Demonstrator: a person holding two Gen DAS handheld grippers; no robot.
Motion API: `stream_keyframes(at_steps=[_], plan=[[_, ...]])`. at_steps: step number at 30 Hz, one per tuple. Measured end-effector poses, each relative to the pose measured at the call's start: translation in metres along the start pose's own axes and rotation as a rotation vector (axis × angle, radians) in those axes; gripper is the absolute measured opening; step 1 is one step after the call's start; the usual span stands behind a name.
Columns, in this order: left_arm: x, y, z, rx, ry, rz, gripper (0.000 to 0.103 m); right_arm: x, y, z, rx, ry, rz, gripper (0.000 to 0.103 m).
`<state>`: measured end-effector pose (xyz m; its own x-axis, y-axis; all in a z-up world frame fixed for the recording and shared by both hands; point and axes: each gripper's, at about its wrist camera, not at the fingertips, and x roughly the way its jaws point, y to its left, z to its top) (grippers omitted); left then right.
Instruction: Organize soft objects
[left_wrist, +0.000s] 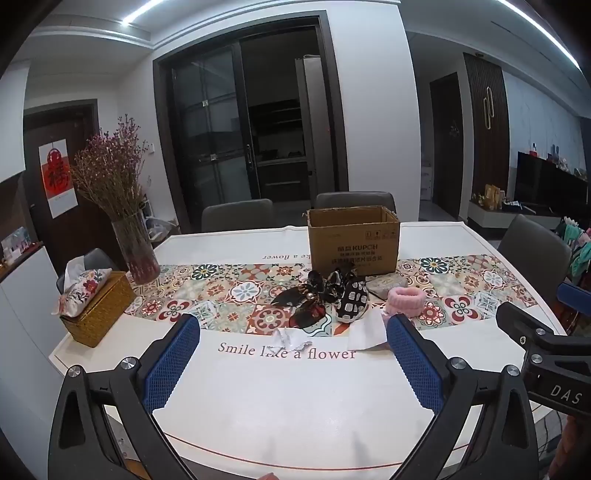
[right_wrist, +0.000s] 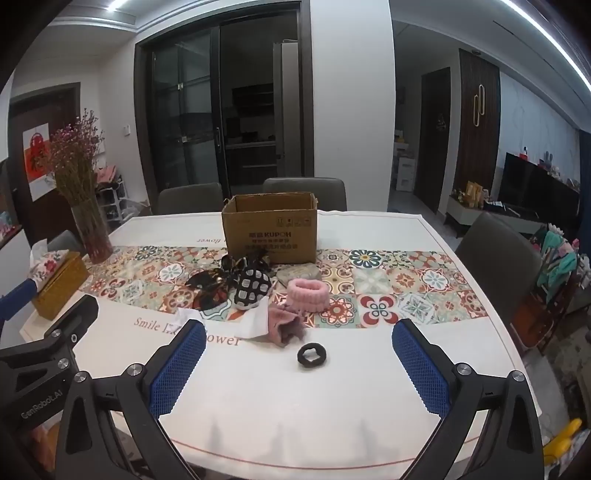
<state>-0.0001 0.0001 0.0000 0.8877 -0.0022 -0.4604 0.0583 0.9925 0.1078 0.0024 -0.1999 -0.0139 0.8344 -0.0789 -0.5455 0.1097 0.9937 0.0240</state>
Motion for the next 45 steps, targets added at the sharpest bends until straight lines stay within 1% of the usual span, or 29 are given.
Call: stream_keyframes(at_steps=[17, 22, 45], plan=[[-0.0017, 0.0034, -0.0007, -0.007, 0.001, -0.009, 0.103, -0.0062, 0.0032, -0.0019, -0.001, -0.003, 0.000, 0.102], [-0.0033, 0.0037, -0.0008, -0.009, -0.004, -0.009, 0.103, -0.0054, 0.0034, 0.0069, -0.007, -0.006, 0.001, 0.102], [-0.0042, 0.0038, 0.0038, -0.008, -0.009, -0.013, 0.103, -0.0066, 0.0051, 0.0034, -0.009, -0.019, -0.004, 0.102]])
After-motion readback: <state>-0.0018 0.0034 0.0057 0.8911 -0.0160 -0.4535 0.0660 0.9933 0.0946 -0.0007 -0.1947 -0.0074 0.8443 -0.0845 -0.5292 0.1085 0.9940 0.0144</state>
